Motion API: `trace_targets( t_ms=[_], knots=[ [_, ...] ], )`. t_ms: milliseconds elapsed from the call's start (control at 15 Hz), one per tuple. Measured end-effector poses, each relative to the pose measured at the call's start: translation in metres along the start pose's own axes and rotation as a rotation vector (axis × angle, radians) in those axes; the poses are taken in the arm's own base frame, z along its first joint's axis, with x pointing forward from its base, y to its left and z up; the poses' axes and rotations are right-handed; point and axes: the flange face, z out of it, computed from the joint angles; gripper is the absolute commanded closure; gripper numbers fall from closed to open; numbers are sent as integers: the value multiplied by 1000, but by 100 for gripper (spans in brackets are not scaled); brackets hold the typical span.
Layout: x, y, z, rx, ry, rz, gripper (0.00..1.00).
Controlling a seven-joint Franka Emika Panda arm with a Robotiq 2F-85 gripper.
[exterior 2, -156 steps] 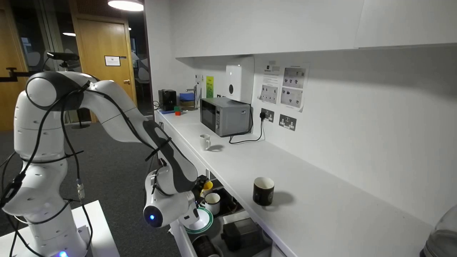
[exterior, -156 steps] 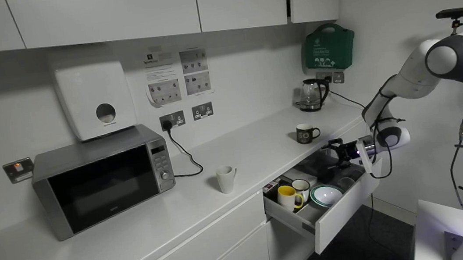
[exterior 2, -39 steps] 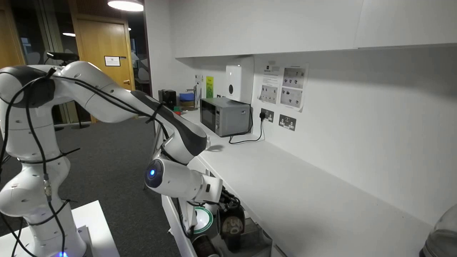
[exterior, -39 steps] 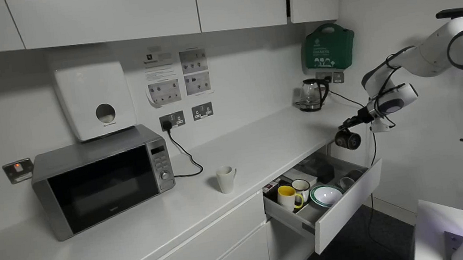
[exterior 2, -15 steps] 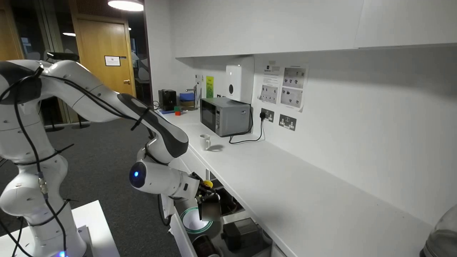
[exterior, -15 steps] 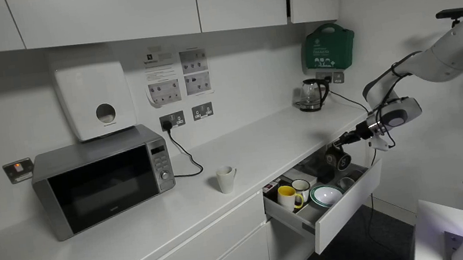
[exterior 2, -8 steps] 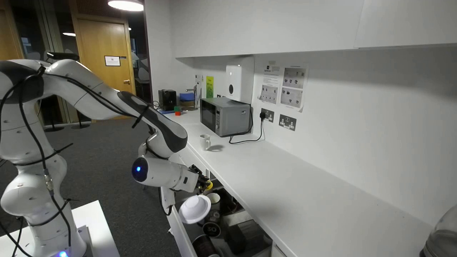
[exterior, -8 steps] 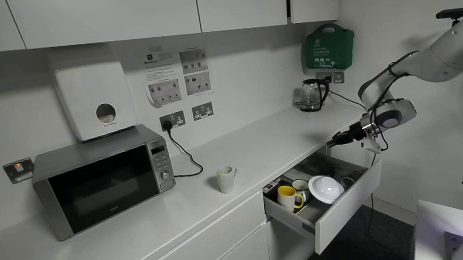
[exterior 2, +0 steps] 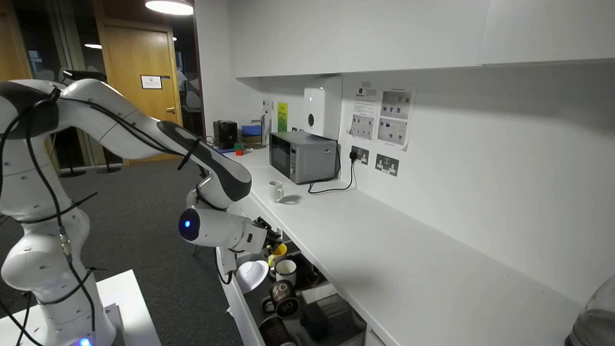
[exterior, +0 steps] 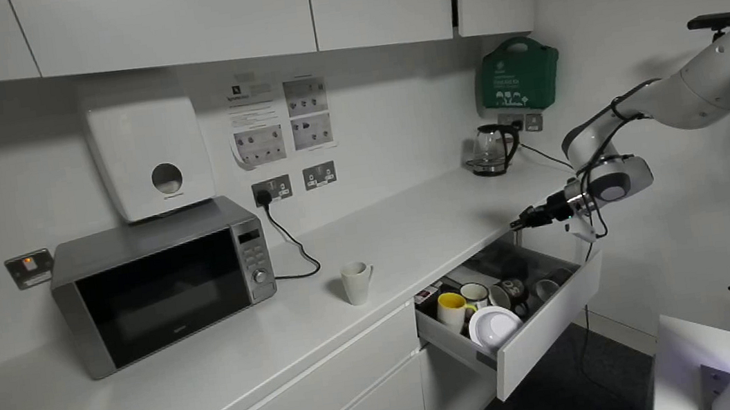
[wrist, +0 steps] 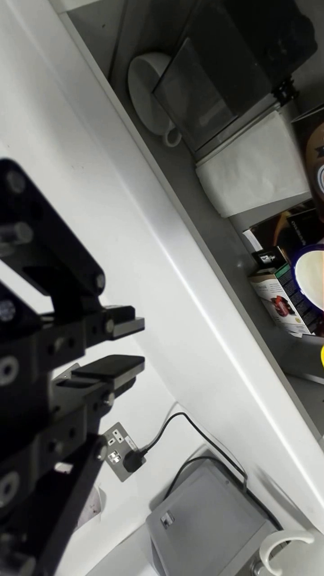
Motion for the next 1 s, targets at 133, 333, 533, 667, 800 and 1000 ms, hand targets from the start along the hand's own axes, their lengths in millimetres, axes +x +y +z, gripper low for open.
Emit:
trace_targets(
  t_ms=[133, 333, 533, 667, 800, 1000],
  knots=[
    [0, 0, 0, 0, 0, 1, 95],
    [0, -1, 0, 1, -1, 1, 95],
    [1, -3, 2, 6, -2, -2, 95],
    [2, -6, 3, 10, -1, -5, 95],
    [4, -9, 3, 14, 2, -8, 95],
    [6, -12, 2, 20, 7, -12, 46]
  ],
)
